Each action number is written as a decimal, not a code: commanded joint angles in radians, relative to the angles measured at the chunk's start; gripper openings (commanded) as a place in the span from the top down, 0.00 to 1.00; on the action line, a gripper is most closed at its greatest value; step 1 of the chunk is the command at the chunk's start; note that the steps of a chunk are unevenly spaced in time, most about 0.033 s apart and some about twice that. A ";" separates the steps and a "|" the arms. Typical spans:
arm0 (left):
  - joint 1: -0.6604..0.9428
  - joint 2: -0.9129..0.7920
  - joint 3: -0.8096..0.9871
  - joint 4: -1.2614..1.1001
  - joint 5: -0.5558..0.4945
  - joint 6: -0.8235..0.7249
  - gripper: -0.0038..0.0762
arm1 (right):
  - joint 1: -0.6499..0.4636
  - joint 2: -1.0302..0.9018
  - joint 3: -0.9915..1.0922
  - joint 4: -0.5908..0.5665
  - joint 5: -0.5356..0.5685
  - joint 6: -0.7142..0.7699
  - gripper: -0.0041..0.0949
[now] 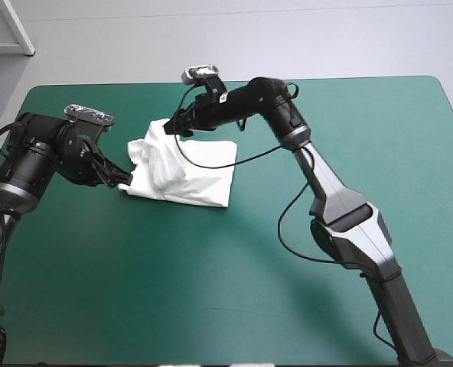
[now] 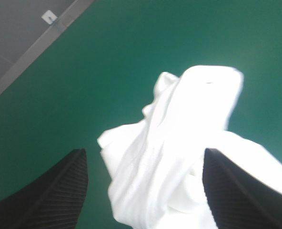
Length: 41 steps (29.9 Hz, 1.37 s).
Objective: Fold the cloth
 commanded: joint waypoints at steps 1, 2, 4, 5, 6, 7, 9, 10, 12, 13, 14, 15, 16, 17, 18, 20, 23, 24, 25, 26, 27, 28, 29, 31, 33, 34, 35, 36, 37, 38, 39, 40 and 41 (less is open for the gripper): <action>-0.001 -0.042 -0.022 -0.035 -0.081 -0.011 0.93 | -0.050 -0.099 -0.070 -0.031 0.022 0.082 0.32; -0.001 -0.042 -0.022 -0.047 -0.089 -0.011 0.93 | -0.057 -0.105 -0.073 -0.013 0.022 0.084 0.32; -0.001 -0.042 -0.022 -0.059 -0.102 -0.009 0.93 | -0.078 -0.125 -0.073 0.014 0.022 0.094 0.32; -0.001 -0.042 -0.022 -0.061 -0.110 -0.007 0.93 | -0.078 -0.137 -0.073 0.005 0.022 0.102 0.32; -0.001 -0.042 -0.022 -0.061 -0.112 -0.007 0.93 | -0.085 -0.149 -0.073 -0.028 0.022 0.106 0.32; -0.001 -0.042 -0.022 -0.059 -0.112 -0.007 0.93 | -0.087 -0.163 -0.073 -0.069 0.024 0.115 0.32; -0.001 -0.042 -0.024 -0.061 -0.112 -0.003 0.93 | -0.101 -0.184 -0.069 -0.144 0.024 0.146 0.32; -0.001 -0.042 -0.026 -0.061 -0.112 -0.003 0.93 | -0.115 -0.195 -0.056 -0.164 0.024 0.155 0.32; -0.001 -0.042 -0.030 -0.065 -0.114 -0.003 0.93 | -0.145 -0.213 0.001 -0.158 0.024 0.172 0.32; -0.001 -0.042 -0.030 -0.065 -0.114 -0.003 0.93 | -0.163 -0.226 0.046 -0.158 0.026 0.172 0.32; -0.001 -0.047 -0.030 -0.065 -0.114 -0.003 0.93 | -0.169 -0.233 0.088 -0.158 0.026 0.172 0.32; -0.001 -0.051 -0.030 -0.065 -0.114 -0.003 0.93 | -0.179 -0.244 0.147 -0.157 0.026 0.172 0.32; -0.001 -0.053 -0.030 -0.065 -0.114 -0.003 0.93 | -0.180 -0.259 0.206 -0.154 0.026 0.172 0.32; -0.001 -0.060 -0.030 -0.065 -0.116 -0.003 0.93 | -0.181 -0.267 0.254 -0.153 0.024 0.172 0.32; -0.001 -0.060 -0.030 -0.065 -0.121 -0.003 0.93 | -0.181 -0.277 0.308 -0.150 0.024 0.158 0.32; -0.001 -0.067 -0.030 -0.065 -0.128 -0.003 0.93 | -0.173 -0.281 0.390 -0.141 0.024 0.135 0.32; -0.001 -0.071 -0.030 -0.065 -0.128 -0.003 0.93 | -0.152 -0.278 0.485 -0.144 0.022 0.115 0.33; -0.001 -0.071 -0.030 -0.065 -0.128 -0.003 0.93 | -0.145 -0.276 0.509 -0.146 0.016 0.109 0.33; -0.001 -0.071 -0.030 -0.067 -0.126 -0.003 0.93 | -0.136 -0.270 0.528 -0.155 0.010 0.107 0.34; -0.001 -0.071 -0.030 -0.069 -0.125 -0.003 0.93 | -0.131 -0.263 0.537 -0.161 0.007 0.107 0.35; -0.001 -0.071 -0.030 -0.069 -0.122 -0.003 0.93 | -0.122 -0.256 0.540 -0.166 0.007 0.107 0.35; -0.001 -0.071 -0.030 -0.069 -0.120 -0.003 0.93 | -0.117 -0.242 0.540 -0.164 0.004 0.107 0.36; -0.001 -0.071 -0.030 -0.069 -0.117 -0.003 0.93 | -0.110 -0.233 0.540 -0.158 0.001 0.107 0.37; -0.001 -0.071 -0.030 -0.069 -0.107 -0.003 0.93 | -0.096 -0.213 0.540 -0.149 -0.010 0.107 0.37; -0.001 -0.071 -0.030 -0.069 -0.101 -0.003 0.93 | -0.084 -0.191 0.540 -0.139 -0.011 0.113 0.37; -0.001 -0.071 -0.030 -0.069 -0.096 -0.003 0.93 | -0.076 -0.178 0.540 -0.139 -0.011 0.120 0.37; -0.001 -0.071 -0.030 -0.069 -0.089 -0.003 0.93 | -0.076 -0.173 0.540 -0.138 -0.011 0.123 0.37; -0.001 -0.071 -0.030 -0.069 -0.082 -0.003 0.93 | -0.068 -0.163 0.540 -0.138 -0.012 0.131 0.37; -0.001 -0.071 -0.030 -0.069 -0.078 -0.003 0.93 | -0.066 -0.159 0.540 -0.131 -0.014 0.135 0.37; -0.001 -0.071 -0.030 -0.067 -0.078 -0.003 0.93 | -0.060 -0.153 0.540 -0.128 -0.021 0.135 0.37; -0.001 -0.071 -0.030 -0.067 -0.078 -0.003 0.93 | -0.055 -0.151 0.540 -0.125 -0.025 0.135 0.37; -0.001 -0.071 -0.030 -0.067 -0.078 -0.003 0.93 | -0.048 -0.149 0.540 -0.117 -0.030 0.135 0.37; -0.001 -0.071 -0.030 -0.067 -0.078 -0.003 0.93 | -0.044 -0.149 0.540 -0.102 -0.033 0.131 0.37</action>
